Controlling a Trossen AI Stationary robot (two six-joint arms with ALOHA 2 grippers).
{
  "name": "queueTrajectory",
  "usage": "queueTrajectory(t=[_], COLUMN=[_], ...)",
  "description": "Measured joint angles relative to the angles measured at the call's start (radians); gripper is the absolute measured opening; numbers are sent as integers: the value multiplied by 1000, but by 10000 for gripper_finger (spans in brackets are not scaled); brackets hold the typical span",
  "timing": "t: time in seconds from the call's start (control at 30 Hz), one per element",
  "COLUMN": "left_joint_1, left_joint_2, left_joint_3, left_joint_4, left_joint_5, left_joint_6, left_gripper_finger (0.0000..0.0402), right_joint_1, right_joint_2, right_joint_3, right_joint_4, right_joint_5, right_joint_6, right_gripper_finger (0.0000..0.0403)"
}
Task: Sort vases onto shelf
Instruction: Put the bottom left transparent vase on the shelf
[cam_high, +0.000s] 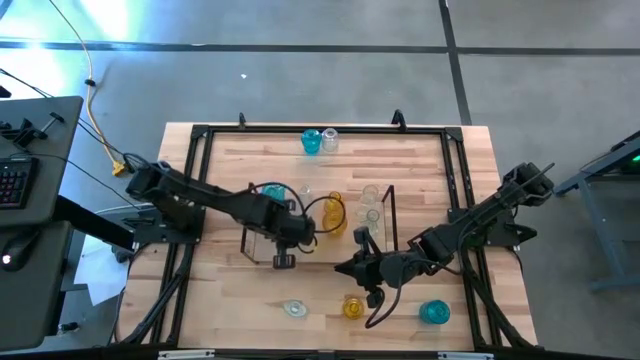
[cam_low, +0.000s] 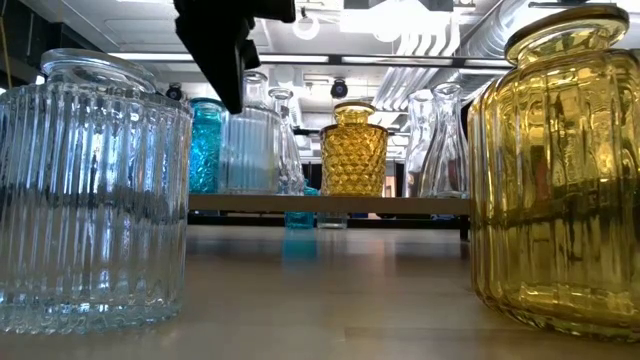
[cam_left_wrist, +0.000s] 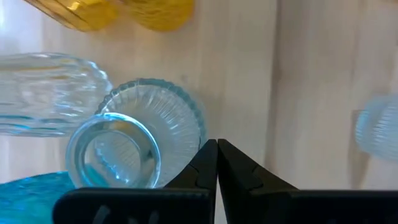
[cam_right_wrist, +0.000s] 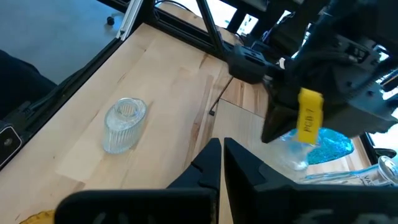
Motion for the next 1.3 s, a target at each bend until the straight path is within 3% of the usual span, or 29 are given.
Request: queueTrajectory(t=[0.23, 0.43, 0.57, 1.3], left_joint_1=[31, 7, -6, 67], left_joint_2=[0, -3, -3, -4], left_joint_3=[0, 0, -3, -55], left_joint_4=[9, -66, -135, 48], left_joint_5=[-15, 54, -3, -39], left_joint_6=[41, 27, -18, 33], left_gripper_finger=[0, 0, 0, 0], right_joint_1=[0, 0, 0, 0], right_joint_2=[0, 0, 0, 0], right_joint_3=[0, 0, 0, 0], right_joint_4=[0, 0, 0, 0], right_joint_5=[0, 0, 0, -1], right_joint_6=[-2, -2, -2, 2], right_gripper_finger=[0, 0, 0, 0])
